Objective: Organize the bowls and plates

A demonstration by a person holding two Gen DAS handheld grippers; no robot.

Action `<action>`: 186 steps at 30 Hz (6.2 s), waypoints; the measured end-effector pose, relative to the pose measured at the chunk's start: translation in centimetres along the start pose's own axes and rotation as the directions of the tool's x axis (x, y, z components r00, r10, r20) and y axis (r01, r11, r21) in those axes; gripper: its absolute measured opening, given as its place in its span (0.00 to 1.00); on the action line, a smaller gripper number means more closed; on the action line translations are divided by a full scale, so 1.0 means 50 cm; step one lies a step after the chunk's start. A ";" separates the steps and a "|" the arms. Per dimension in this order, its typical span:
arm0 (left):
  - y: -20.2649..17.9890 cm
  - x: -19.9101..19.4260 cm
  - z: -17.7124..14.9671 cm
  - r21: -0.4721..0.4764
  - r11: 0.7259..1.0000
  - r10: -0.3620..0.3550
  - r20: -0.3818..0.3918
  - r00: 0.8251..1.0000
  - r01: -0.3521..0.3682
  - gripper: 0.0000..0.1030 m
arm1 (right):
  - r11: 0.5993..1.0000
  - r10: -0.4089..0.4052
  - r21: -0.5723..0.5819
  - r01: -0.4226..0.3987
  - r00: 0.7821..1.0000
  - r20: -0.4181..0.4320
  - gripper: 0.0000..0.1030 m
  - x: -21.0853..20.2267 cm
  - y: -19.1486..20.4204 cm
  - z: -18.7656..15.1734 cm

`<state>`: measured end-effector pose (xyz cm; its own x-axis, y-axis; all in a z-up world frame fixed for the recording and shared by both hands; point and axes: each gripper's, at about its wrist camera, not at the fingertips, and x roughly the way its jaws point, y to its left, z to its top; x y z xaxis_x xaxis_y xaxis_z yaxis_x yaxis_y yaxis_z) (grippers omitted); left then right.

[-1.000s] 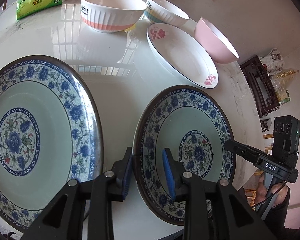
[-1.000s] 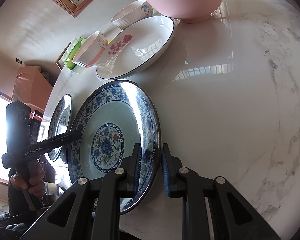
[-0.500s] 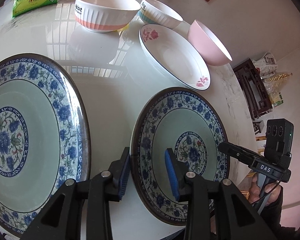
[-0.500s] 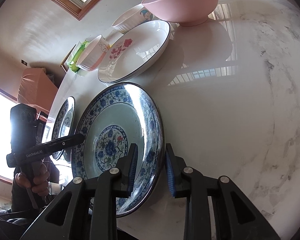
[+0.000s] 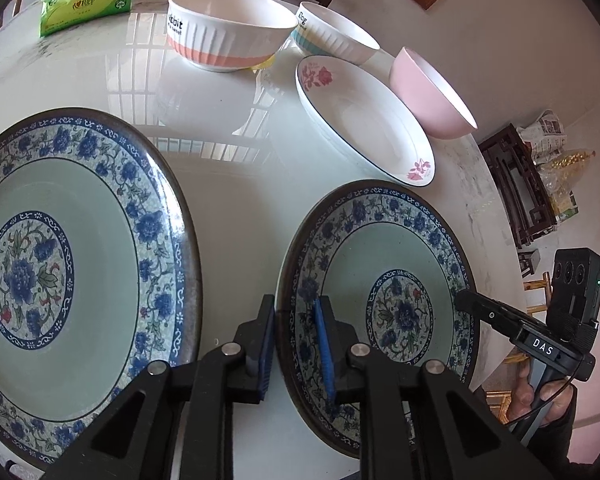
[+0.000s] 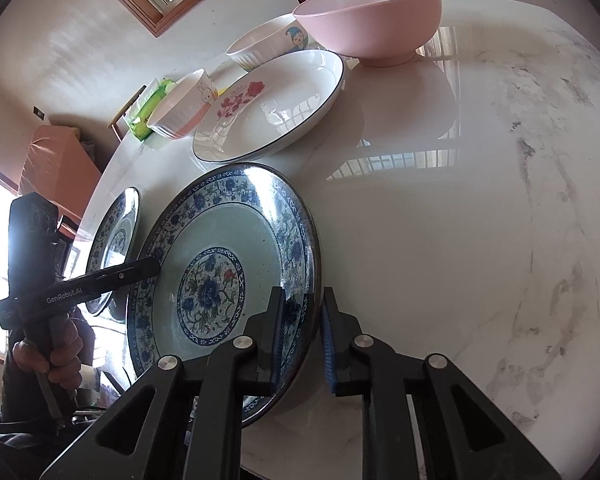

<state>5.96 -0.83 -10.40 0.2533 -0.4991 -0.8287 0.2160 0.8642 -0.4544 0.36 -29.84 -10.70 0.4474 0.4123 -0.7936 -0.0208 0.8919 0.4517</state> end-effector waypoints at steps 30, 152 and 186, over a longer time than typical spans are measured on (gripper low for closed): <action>0.005 -0.084 0.012 0.000 1.000 0.026 0.105 0.994 -0.026 0.18 | 1.000 0.007 -0.028 -0.005 0.997 0.072 0.16 -0.033 0.037 0.021; 0.081 -0.171 0.126 -0.119 0.979 0.188 0.221 0.957 -0.165 0.33 | 0.984 -0.044 -0.169 0.056 0.996 0.073 0.48 0.045 0.190 0.133; 0.003 0.098 0.311 -0.186 0.971 0.181 0.148 0.972 -0.152 0.33 | 0.993 -0.114 -0.012 0.117 0.986 0.120 0.15 0.156 -0.054 0.329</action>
<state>21.88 -4.14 -9.45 0.4250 -0.3386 -0.8395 -0.0042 0.9267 -0.3759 18.60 -32.09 -11.44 0.5510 0.2823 -0.7853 0.0208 0.9361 0.3510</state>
